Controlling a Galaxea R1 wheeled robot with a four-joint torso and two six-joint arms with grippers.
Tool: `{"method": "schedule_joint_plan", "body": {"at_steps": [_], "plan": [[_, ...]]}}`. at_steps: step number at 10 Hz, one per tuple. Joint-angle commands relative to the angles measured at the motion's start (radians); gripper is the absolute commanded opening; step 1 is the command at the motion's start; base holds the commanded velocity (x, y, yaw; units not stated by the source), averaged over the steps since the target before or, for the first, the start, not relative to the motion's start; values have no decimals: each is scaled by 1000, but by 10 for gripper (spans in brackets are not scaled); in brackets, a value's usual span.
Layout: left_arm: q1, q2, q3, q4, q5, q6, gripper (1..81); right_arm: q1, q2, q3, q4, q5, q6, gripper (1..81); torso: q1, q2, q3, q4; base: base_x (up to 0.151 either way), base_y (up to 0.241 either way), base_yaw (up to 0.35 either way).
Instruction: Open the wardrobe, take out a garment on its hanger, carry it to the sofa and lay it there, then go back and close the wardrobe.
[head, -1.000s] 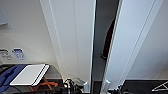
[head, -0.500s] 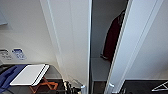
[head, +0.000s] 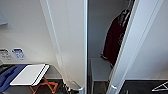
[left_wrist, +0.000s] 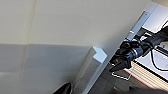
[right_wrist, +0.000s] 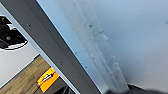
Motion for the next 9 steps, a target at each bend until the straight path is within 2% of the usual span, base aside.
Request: {"method": "schedule_joint_plan", "body": {"at_steps": [1, 9], "plan": [[-25, 14, 238, -4, 47, -17, 811, 16, 12, 156, -37, 84, 29, 811, 0, 0, 0, 0, 0, 0, 0], [-2, -20, 235, -4, 27, -15, 811, 4, -6, 170, -55, 83, 29, 811, 0, 0, 0, 0, 0, 0, 0]]}}
